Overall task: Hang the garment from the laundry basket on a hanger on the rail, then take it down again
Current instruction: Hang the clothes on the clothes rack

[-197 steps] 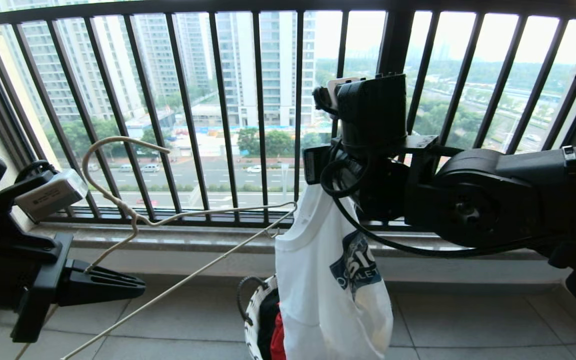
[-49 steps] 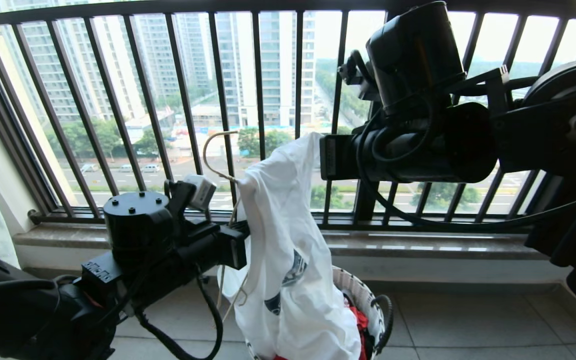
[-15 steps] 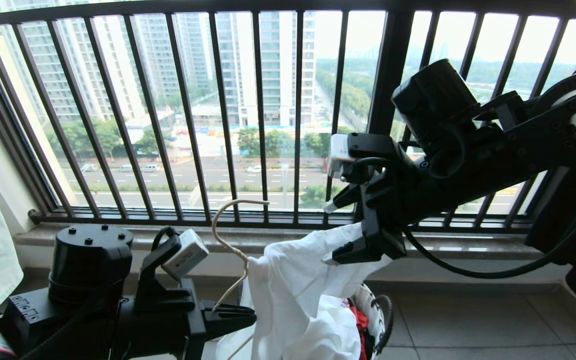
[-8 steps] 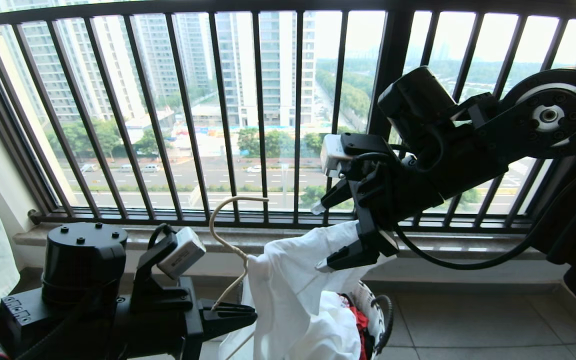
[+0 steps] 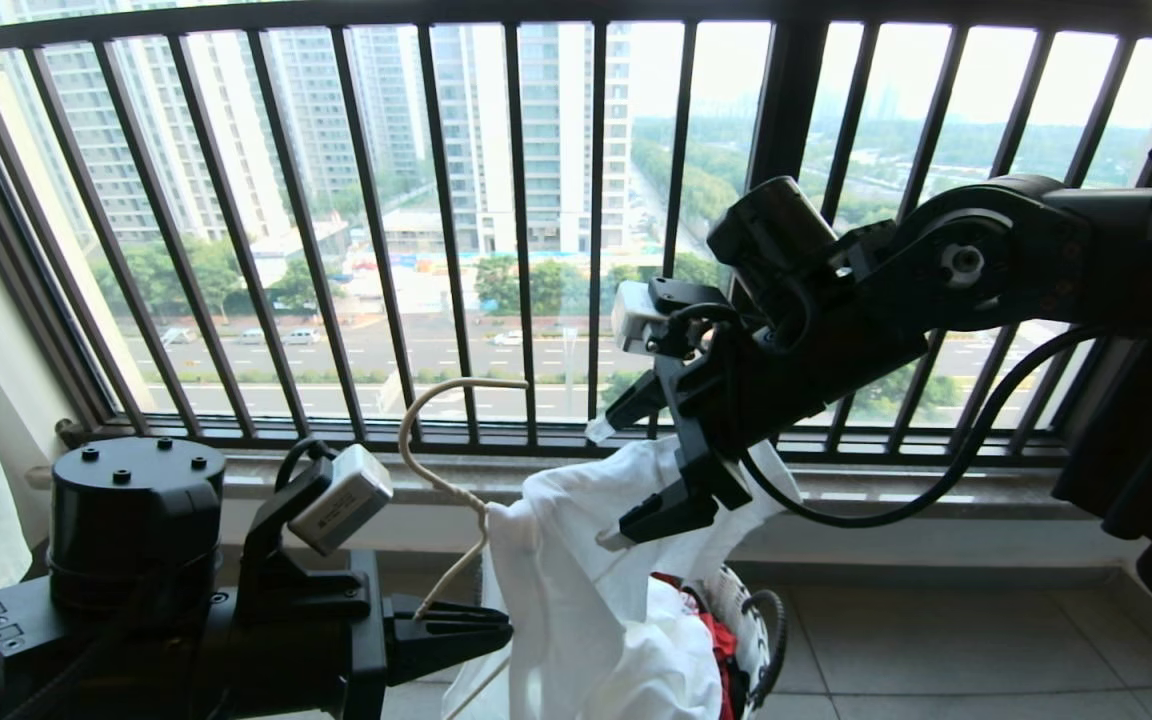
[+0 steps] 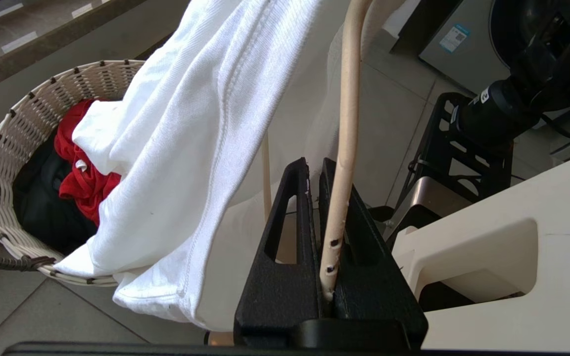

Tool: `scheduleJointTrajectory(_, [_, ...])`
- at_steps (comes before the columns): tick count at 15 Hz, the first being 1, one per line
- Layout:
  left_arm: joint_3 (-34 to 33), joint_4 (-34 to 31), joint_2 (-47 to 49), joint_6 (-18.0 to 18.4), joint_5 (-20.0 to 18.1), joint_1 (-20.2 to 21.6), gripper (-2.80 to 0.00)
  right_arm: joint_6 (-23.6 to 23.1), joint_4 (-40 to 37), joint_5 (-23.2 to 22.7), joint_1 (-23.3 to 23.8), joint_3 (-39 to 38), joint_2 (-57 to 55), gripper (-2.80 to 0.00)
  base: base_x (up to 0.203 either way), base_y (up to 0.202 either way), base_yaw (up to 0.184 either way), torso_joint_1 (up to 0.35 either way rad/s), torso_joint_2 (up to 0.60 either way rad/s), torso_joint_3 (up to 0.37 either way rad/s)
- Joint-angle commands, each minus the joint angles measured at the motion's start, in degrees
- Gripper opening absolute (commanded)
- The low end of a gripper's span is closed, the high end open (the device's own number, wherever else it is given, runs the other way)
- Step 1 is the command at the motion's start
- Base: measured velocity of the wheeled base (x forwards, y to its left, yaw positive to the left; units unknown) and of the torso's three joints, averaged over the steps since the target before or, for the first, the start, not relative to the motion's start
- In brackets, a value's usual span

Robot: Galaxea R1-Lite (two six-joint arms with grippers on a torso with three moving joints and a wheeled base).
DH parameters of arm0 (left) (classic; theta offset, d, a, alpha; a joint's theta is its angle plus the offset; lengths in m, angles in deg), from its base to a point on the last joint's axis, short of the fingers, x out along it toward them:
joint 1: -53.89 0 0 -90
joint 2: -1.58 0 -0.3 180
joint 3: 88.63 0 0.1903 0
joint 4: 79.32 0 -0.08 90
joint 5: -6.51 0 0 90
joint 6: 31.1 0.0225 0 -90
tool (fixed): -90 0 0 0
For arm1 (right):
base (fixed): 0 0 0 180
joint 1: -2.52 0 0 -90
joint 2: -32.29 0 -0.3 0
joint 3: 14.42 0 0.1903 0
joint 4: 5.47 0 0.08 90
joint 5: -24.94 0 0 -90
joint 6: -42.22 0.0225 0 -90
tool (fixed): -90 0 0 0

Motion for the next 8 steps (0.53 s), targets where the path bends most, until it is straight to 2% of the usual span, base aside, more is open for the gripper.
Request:
scheduleJointTrajectory(1, [0.0,0.35,-0.33,-0.02,-0.13,0.01,-2.8,-0.24,-0.29,-0.36,-0.06,0.39,-1.63,0.0,0.0,0.0,0.0,0.0,0.0,0.0])
scheduleJointTrajectory(3, [0.08,0.38,-0.68,-0.14,-0.03,0.01,-2.8,0.19,-0.29,-0.47,-0.06,0.39,-2.44,0.0,0.0,0.0,0.0,0.0,0.0,0.0])
scheduleJointTrajectory(4, [0.17,0.38,-0.73,-0.19,-0.03,0.01,-2.8,0.46,-0.29,-0.9,-0.08,0.39,-2.51,-2.8,0.0,0.0,0.0,0.0,0.0,0.0])
scheduleJointTrajectory(8, [0.52,0.29,-0.99,0.07,0.4,0.01,-2.8,0.63,-0.64,-0.99,-0.37,0.33,-2.43,-2.8,0.0,0.0,0.0,0.0,0.0,0.0])
